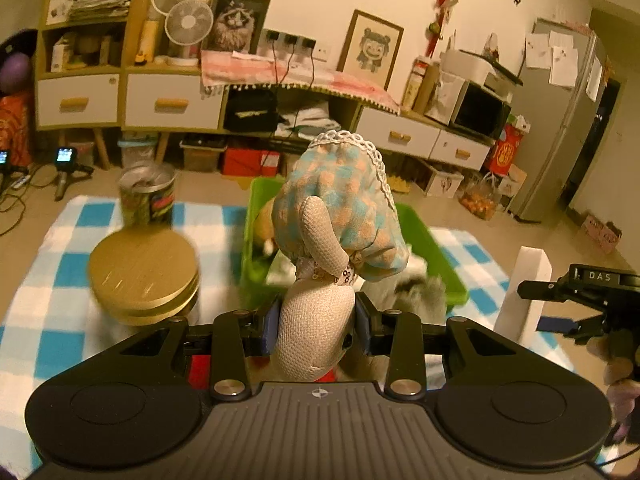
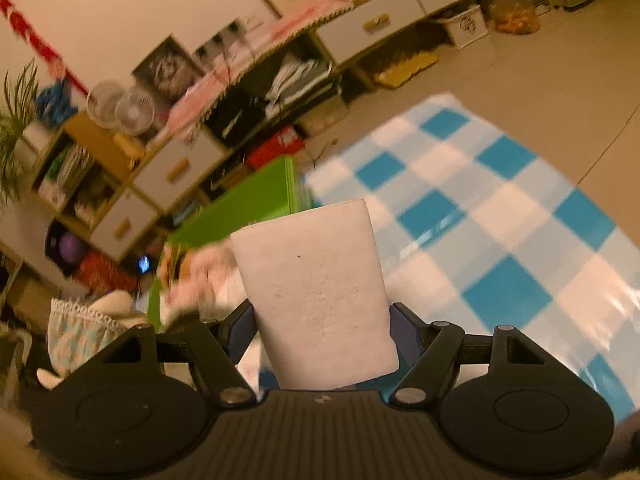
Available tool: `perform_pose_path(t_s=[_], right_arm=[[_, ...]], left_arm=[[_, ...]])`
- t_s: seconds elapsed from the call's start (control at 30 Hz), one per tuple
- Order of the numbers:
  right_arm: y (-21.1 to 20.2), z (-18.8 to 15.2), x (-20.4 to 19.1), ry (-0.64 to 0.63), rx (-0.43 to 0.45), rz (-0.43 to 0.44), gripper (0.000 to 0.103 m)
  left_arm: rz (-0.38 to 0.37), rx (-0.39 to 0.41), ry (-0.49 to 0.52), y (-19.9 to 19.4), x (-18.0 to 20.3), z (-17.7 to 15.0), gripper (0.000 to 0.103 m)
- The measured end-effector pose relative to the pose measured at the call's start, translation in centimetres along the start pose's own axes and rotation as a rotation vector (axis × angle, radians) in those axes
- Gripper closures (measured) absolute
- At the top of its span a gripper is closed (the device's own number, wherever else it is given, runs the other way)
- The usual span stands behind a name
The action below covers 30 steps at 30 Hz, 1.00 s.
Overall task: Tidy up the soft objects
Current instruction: 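Carry the doll and sponge over the green tray and open both grippers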
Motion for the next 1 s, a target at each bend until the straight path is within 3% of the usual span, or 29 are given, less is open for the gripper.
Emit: perform_pose_path(t_s=[0.27, 0.47, 0.63, 0.8, 1.0], right_arm=[[1.5, 2.5, -3.2, 0.081, 0.037, 0.092, 0.048], [5.4, 4.6, -5.5, 0.084, 0.019, 0.112, 0.048], [8.7, 5.2, -6.7, 0.047, 0.006, 0.119, 0.048], [10.9, 4.9, -6.6, 0.017, -0.017, 0.109, 0.047], [12.2, 4.7, -6.2, 0.007, -0.031, 0.109, 0.045]], left_arm=[[-0.025, -0.003, -0.002, 4.2, 2.7, 4.3, 0.065], [-0.027, -0.090, 0.018, 8.9, 4.2, 6.8, 0.065], [0.018, -0.178, 0.044, 12.9, 4.2, 7.0, 0.065], [0.031, -0.259, 0.002, 16.2, 3.2, 6.1, 0.064], [0.020, -0.263, -0.016, 17.5, 3.0, 6.2, 0.063]])
Point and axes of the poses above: each gripper's, at about its wrist camera, not at the fingertips, and y roughly the way its jaws point, x to its right, z to its top, the point moved 6 cm from there along y, roughly the way its jaws point
